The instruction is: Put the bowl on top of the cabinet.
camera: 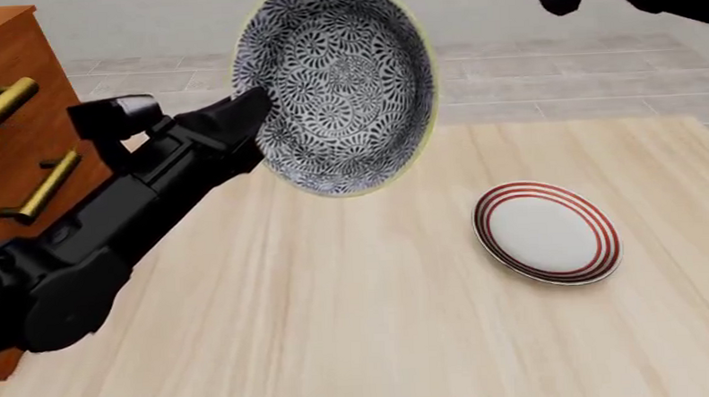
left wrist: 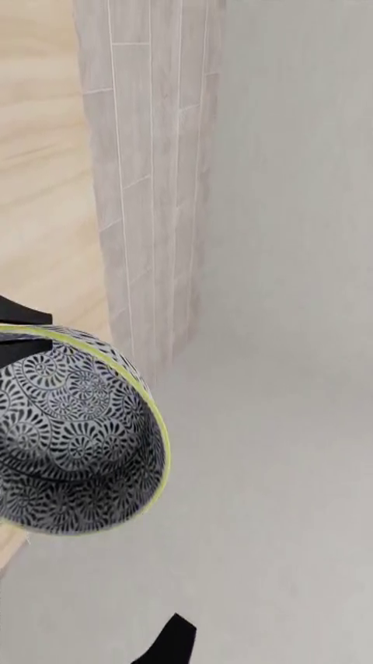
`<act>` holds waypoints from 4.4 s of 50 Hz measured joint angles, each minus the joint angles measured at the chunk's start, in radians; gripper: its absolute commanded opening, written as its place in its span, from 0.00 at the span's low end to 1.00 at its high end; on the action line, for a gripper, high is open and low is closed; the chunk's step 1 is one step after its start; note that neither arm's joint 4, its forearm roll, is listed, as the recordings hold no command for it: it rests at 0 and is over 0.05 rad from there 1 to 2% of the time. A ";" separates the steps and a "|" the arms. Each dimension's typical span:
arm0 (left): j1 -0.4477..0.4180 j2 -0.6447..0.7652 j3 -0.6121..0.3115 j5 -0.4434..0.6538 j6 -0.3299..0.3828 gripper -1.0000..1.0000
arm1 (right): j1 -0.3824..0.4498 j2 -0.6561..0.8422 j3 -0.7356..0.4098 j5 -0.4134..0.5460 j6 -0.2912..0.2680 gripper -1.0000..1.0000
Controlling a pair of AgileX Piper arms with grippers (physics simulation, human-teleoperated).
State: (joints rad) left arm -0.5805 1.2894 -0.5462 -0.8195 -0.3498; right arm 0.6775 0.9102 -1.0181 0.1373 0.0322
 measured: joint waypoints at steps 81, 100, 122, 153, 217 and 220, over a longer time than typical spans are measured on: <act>0.151 0.001 -0.442 0.743 -0.052 0.00 | -0.102 -0.157 -0.075 -0.001 0.082 1.00; 0.321 0.005 -0.530 0.975 -0.068 0.00 | -0.107 -0.165 -0.096 0.015 0.103 1.00; 0.414 0.021 -0.628 1.157 -0.171 0.00 | -0.121 -0.169 -0.110 0.023 0.119 1.00; 0.571 -0.033 -0.796 1.396 -0.173 0.00 | -0.084 -0.191 -0.101 -0.013 0.171 1.00; 1.004 -0.202 -0.875 1.643 -0.003 0.00 | 0.037 -0.183 -0.114 -0.022 0.165 1.00; 1.022 -0.209 -0.869 1.644 -0.001 0.00 | 0.045 -0.183 -0.113 -0.023 0.161 1.00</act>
State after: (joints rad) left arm 0.4417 1.0805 -1.4152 0.8244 -0.3510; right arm 0.7222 0.7271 -1.1315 0.1144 0.1932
